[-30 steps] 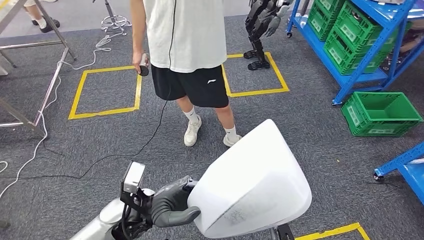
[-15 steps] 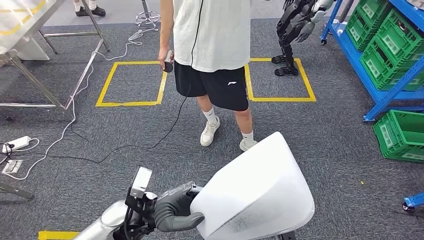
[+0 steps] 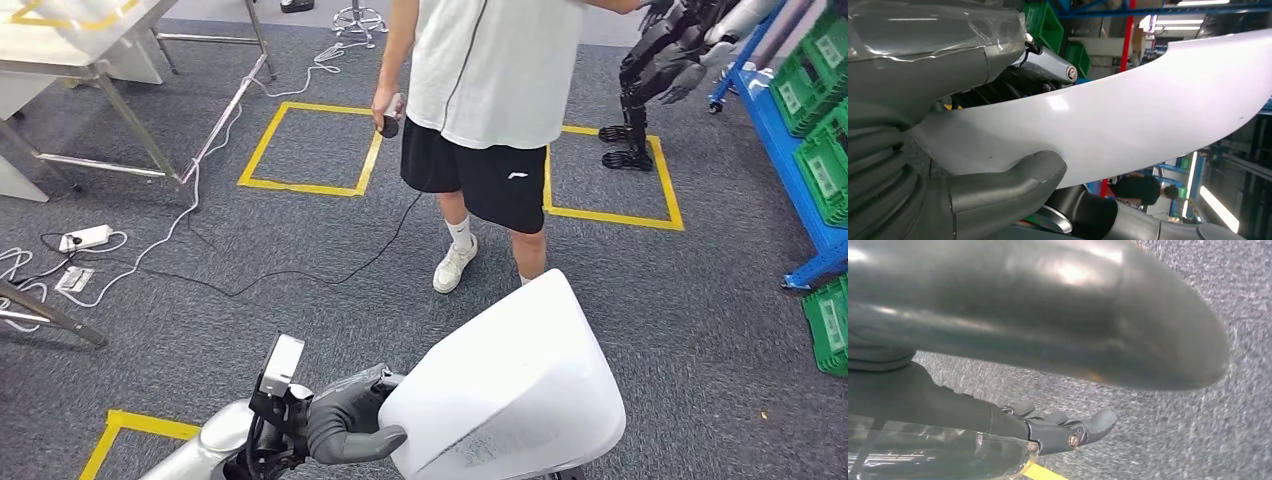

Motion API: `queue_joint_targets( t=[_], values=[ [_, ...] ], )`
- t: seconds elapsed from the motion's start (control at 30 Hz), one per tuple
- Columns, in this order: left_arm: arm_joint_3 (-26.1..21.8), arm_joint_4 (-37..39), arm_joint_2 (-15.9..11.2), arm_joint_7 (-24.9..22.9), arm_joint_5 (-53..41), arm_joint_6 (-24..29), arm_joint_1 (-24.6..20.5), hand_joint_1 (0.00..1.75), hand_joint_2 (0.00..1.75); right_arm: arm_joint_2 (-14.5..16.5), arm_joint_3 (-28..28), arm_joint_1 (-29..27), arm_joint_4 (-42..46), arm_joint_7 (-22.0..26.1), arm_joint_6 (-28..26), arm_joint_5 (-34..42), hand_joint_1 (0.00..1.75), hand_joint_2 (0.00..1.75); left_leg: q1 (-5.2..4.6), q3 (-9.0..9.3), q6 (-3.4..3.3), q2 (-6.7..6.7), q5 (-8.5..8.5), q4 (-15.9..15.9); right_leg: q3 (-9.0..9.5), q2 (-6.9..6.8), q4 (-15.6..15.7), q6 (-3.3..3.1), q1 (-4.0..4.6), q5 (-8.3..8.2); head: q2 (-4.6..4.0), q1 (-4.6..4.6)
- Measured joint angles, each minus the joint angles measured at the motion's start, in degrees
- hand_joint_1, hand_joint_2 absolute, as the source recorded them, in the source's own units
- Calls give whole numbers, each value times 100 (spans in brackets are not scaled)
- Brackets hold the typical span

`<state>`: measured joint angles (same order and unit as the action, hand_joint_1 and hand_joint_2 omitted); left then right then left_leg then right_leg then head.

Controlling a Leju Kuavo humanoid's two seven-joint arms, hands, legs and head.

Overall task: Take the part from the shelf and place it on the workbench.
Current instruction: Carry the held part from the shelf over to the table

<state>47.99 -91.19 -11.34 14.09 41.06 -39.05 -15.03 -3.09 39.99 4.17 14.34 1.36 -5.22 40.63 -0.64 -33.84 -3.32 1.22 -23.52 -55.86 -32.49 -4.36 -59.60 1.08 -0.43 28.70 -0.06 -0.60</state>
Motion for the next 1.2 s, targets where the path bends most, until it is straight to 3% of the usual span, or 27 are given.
queue_joint_targets(
  t=[0.07, 0.13, 0.17, 0.2, 0.27, 0.3, 0.33, 0.4, 0.43, 0.5, 0.57, 0.63, 0.67, 0.7, 0.73, 0.8, 0.87, 0.97, 1.03, 1.1, 1.17, 1.2],
  values=[
    [14, 6, 27, -1, 8, -7, -25, 175, 175, -22, -10, -9, -5, -3, -1, -1, 0, 0, 22, 52, -13, -145, 45, 69, -325, 318, -636, -15, -15, 243, -1, 18],
    [31, 19, 47, -3, 8, -8, -29, 175, 175, -45, -19, -30, -15, -8, -4, -2, 0, 0, 25, 51, -12, -311, 44, 65, -733, 409, -1326, 7, -40, 442, -1, 29],
    [37, 30, 50, -3, 8, -8, -27, 175, 175, -57, -21, -35, -20, -9, -5, -2, 0, 0, 31, 54, -3, -400, 38, 59, -828, 417, -1422, 55, -64, 422, -1, 27],
    [40, 40, 55, -3, 8, -8, -26, 175, 175, -67, -23, -33, -24, -9, -6, -2, 0, 0, 44, 57, 13, -486, 28, 45, -806, 423, -1285, 125, -93, 309, -1, 29],
    [40, 51, 67, -3, 8, -8, -27, 175, 175, -80, -25, -15, -28, -9, -6, -3, 0, 0, 82, 52, 87, -639, -24, -30, -485, 525, -514, 283, -171, -64, -1, 32],
    [40, 51, 73, -4, 10, -8, -30, 175, 175, -80, -26, -6, -30, -9, -6, -4, 0, 0, 87, 34, 139, -702, -63, -90, -325, 592, -175, 302, -193, -202, -1, 39],
    [40, 51, 75, -4, 13, -9, -33, 175, 175, -79, -26, 6, -31, -10, -6, -4, 0, 0, 86, 10, 183, -749, -97, -139, -221, 645, 32, 283, -202, -280, -1, 43],
    [39, 52, 72, -6, 20, -13, -35, 175, 175, -75, -27, 23, -36, -11, -6, -4, 0, 0, 85, -33, 230, -819, -131, -183, -177, 633, 91, 169, -170, -297, -1, 41],
    [38, 52, 69, -7, 21, -15, -34, 175, 175, -75, -27, 32, -37, -11, -5, -5, 0, 0, 100, -42, 241, -805, -139, -192, -172, 593, 88, 124, -164, -299, -1, 33],
    [37, 51, 63, -7, 24, -14, -43, 175, 175, -78, -28, 33, -38, -10, -5, -7, 0, 0, 112, -118, 276, -567, -258, -385, -145, 513, 96, 41, -157, -289, -1, 18],
    [37, 51, 64, -5, 25, -14, -57, 175, 175, -85, -29, 21, -39, -9, -5, -9, 0, 0, 115, -422, 308, -247, -587, -1028, -117, 414, 101, -27, -126, -262, -1, 2],
    [38, 53, 64, -7, 25, -14, -58, 175, 175, -92, -30, 4, -43, -9, -6, -9, 0, 0, 127, -836, 314, -145, -886, -1801, -106, 291, 100, -64, -80, -236, -1, -3],
    [38, 54, 62, -7, 25, -14, -56, 175, 175, -94, -30, -1, -44, -9, -5, -9, 0, 0, 126, -942, 302, -135, -896, -1964, -100, 226, 99, -79, -61, -225, -1, -4],
    [38, 55, 61, -8, 25, -15, -55, 175, 175, -93, -30, -1, -44, -9, -4, -9, 0, 0, 121, -919, 278, -129, -792, -1878, -88, 161, 99, -92, -43, -211, -1, -5],
    [38, 55, 61, -8, 25, -16, -55, 175, 175, -90, -30, 0, -44, -9, -1, -9, 0, 0, 108, -771, 238, -104, -604, -1568, -67, 99, 100, -102, -25, -196, -1, -5],
    [38, 52, 61, -10, 28, -25, -65, 175, 175, -72, -30, 4, -44, -9, 5, -8, 0, 0, 37, -333, 119, 119, -249, -732, -15, -12, 106, -104, 3, -159, -1, 3],
    [38, 50, 67, -15, 33, -35, -86, 175, 175, -55, -30, 3, -44, -12, 7, -5, 0, 0, -44, -128, 33, 302, -145, -318, 10, -113, 114, -72, 12, -131, -1, 8],
    [37, 45, 64, -21, 34, -43, -88, 175, 175, -30, -31, -2, -43, -19, 7, -2, 0, 0, -66, -78, -14, 141, -113, -187, 55, -252, 142, -4, 7, -99, -1, -1],
    [37, 37, 67, -23, 39, -45, -92, 175, 175, -28, -31, -3, -42, -16, 7, -2, 0, 0, -14, 35, -54, -9, -31, -25, -36, -25, -102, 2, 2, 33, -1, 5],
    [43, 37, 82, -27, 41, -46, -98, 175, 175, -43, -31, -19, -45, -15, 7, -2, 0, 0, 20, 88, -71, -162, 10, 42, -397, 314, -805, -21, -19, 306, -1, 23],
    [55, 45, 90, -31, 36, -45, -83, 175, 175, -67, -32, -49, -49, -20, 7, -1, 0, 0, 24, 87, -61, -343, 6, 35, -755, 413, -1403, 18, -49, 467, -1, 35],
    [62, 49, 89, -33, 34, -45, -77, 175, 175, -78, -32, -60, -50, -21, 7, 0, 0, 0, 31, 88, -49, -435, -2, 26, -800, 420, -1407, 75, -71, 410, -1, 34]
  ],
)
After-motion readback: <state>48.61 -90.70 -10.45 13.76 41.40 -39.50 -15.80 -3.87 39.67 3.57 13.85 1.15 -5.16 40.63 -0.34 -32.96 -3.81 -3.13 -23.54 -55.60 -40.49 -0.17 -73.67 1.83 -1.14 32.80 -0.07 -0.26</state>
